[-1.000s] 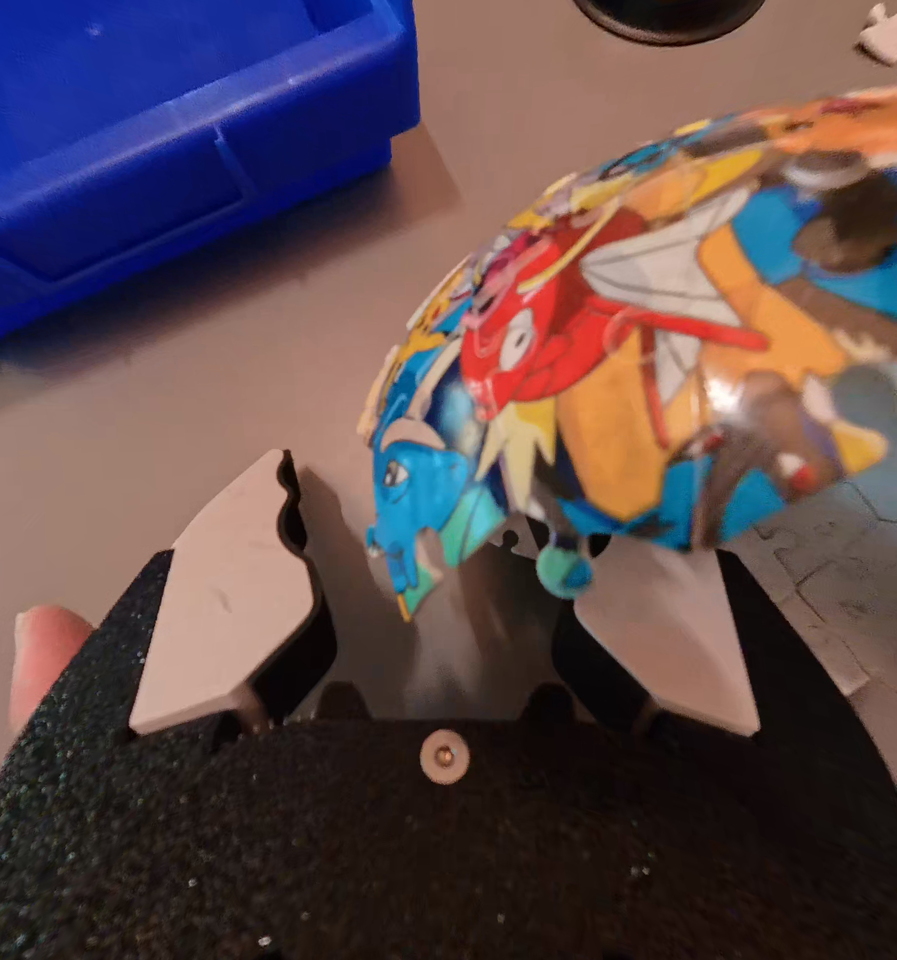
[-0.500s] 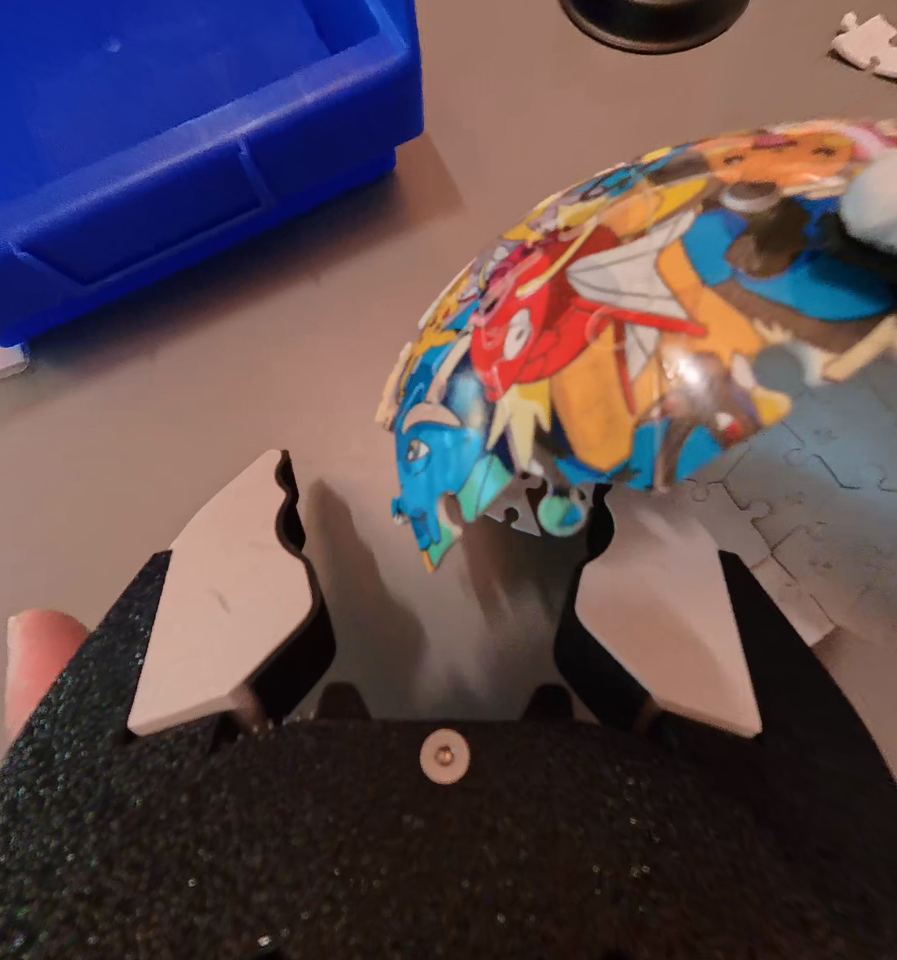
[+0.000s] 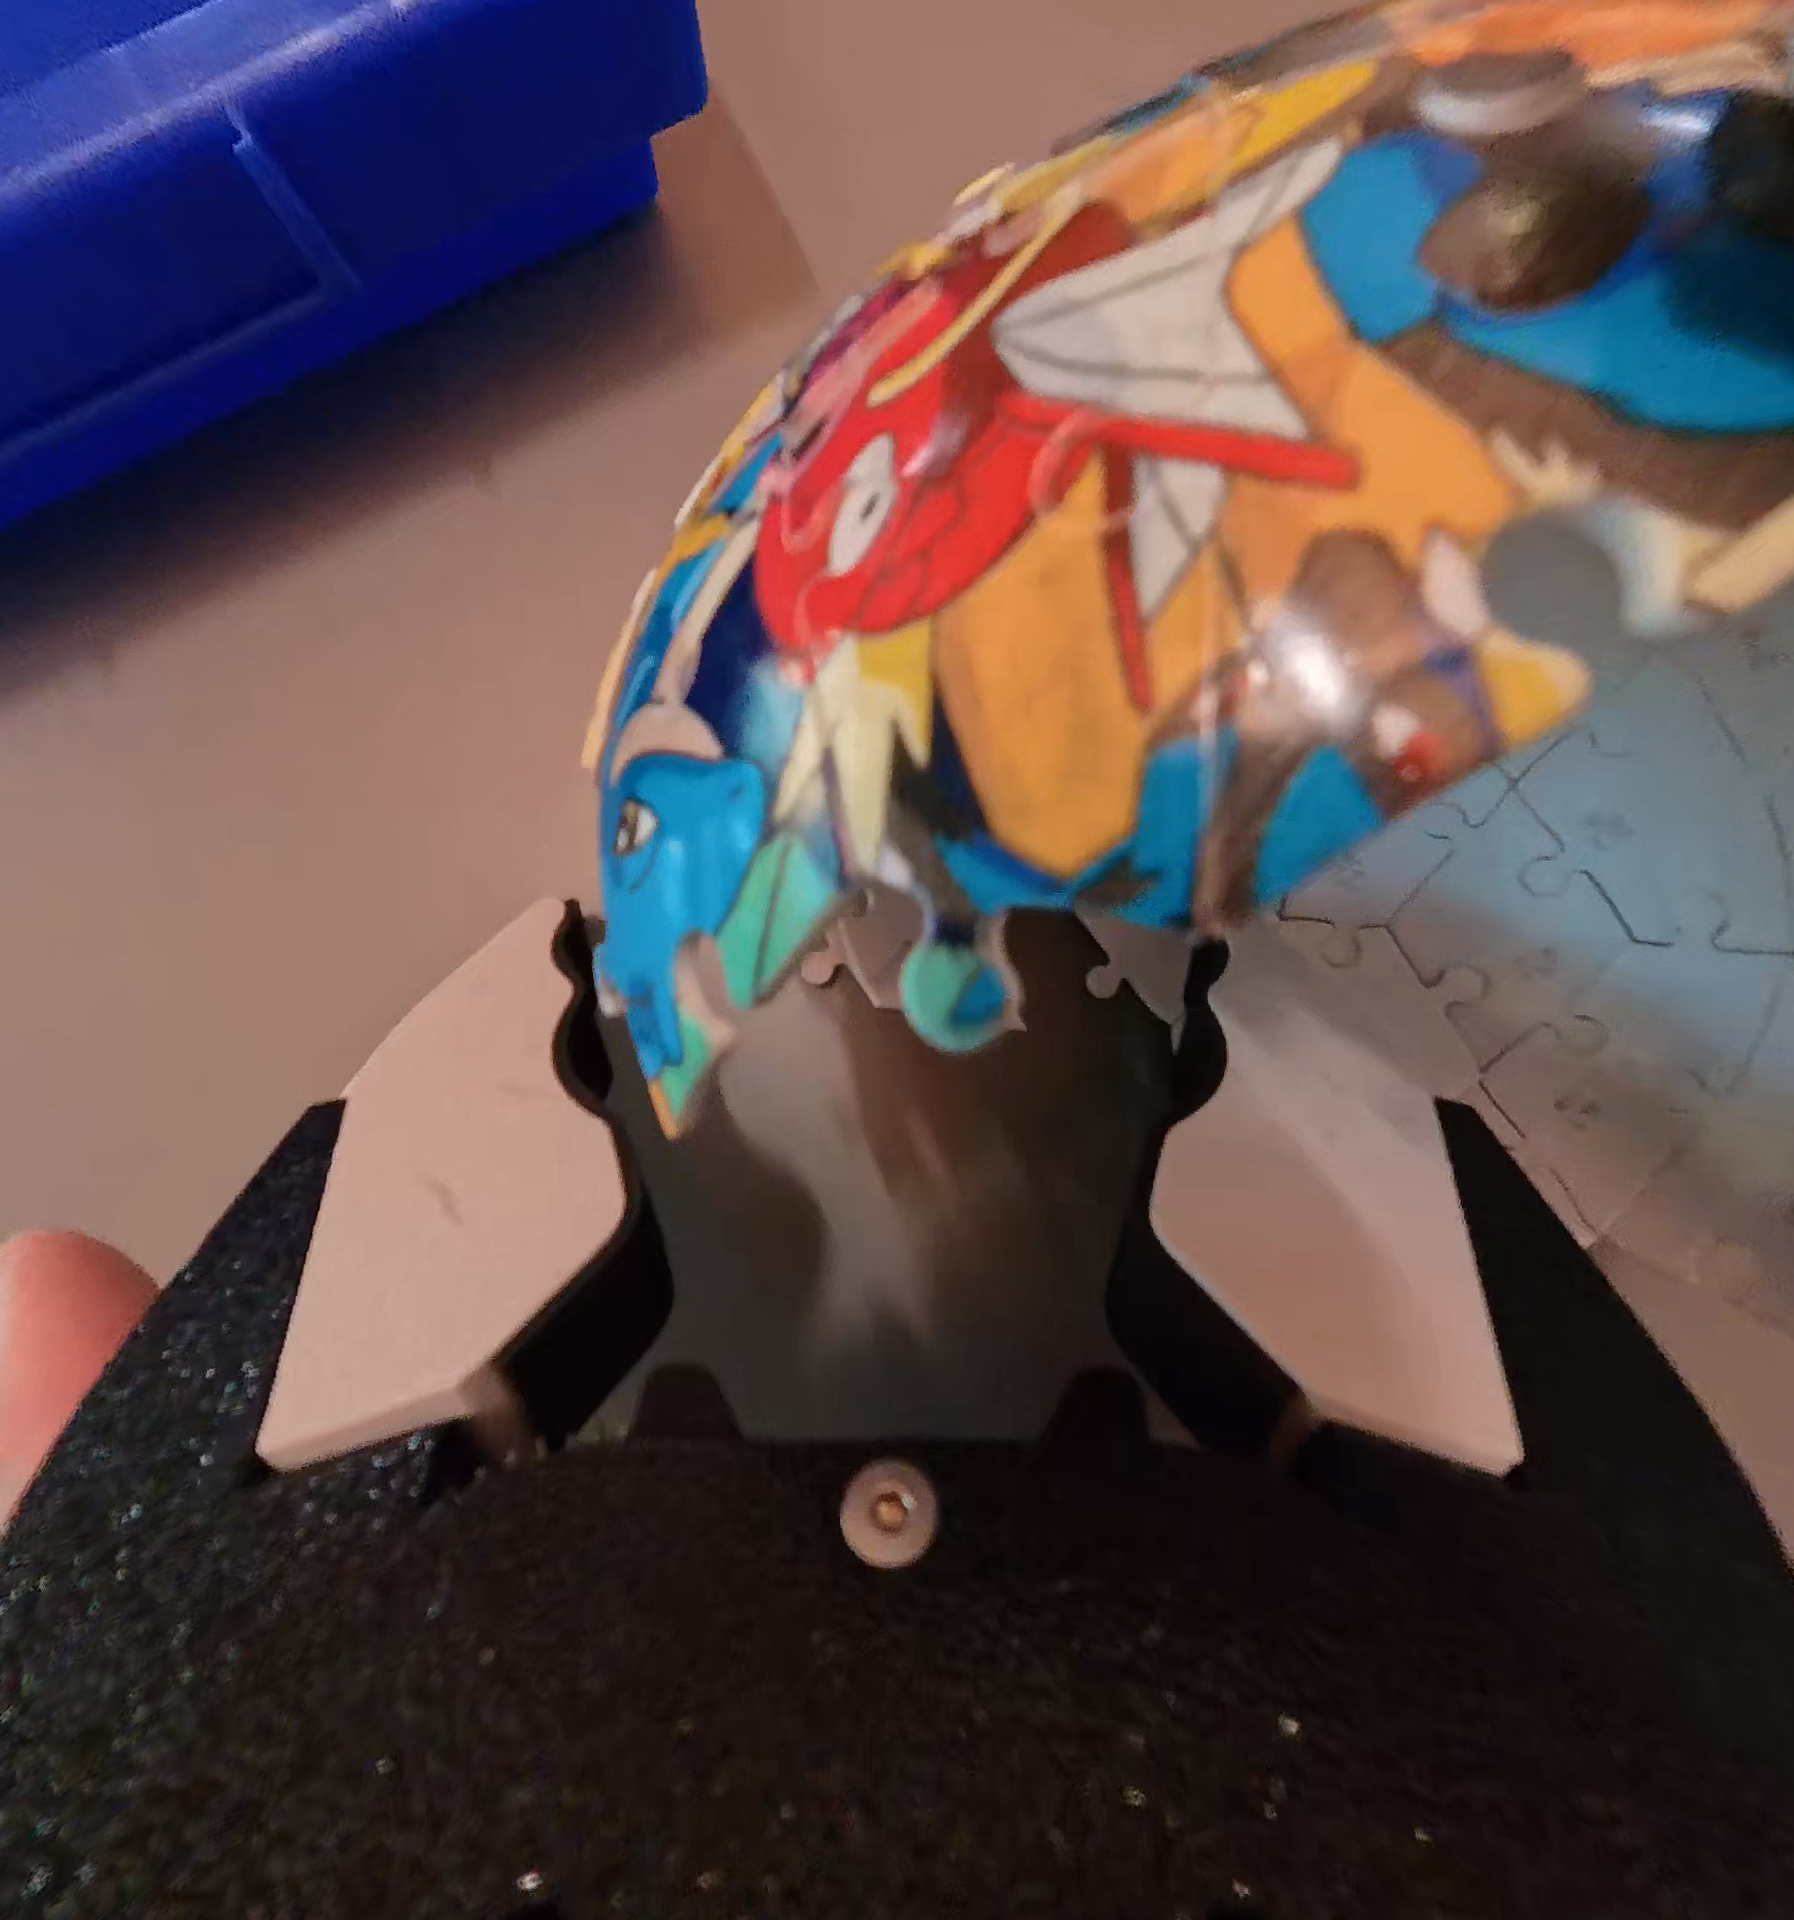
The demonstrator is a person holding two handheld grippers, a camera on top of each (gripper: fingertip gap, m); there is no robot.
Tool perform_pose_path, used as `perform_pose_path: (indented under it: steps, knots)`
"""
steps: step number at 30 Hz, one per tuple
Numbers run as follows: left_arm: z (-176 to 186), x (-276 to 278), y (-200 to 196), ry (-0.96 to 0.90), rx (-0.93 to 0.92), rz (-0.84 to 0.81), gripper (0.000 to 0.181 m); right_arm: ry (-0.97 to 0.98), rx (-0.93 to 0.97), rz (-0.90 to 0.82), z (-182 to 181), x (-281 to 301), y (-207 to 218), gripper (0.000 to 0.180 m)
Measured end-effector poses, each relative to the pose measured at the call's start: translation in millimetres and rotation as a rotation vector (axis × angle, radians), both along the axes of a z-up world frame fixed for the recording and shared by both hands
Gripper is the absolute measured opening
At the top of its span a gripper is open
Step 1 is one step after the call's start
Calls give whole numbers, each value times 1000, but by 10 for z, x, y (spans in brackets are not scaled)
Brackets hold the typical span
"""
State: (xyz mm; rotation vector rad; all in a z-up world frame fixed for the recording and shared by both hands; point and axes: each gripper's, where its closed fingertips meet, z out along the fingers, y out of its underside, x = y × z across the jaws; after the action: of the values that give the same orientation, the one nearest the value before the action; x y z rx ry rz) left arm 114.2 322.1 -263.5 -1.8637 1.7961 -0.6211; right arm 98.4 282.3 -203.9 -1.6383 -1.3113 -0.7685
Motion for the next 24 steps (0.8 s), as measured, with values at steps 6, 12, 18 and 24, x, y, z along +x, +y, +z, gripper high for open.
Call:
perform_pose_path:
  steps: [6,12,18,24]
  knots:
    - [35,33,-4,-40,57,-53,105,16,-5,-12,-2,5,2,129]
    - [38,55,-5,-83,56,-88,105,18,-4,-1,-1,-5,1,129]
    - [36,73,42,-94,62,-76,112,7,-4,1,1,-14,-2,128]
    - [42,77,82,-105,82,-77,117,9,-4,2,2,-17,-3,129]
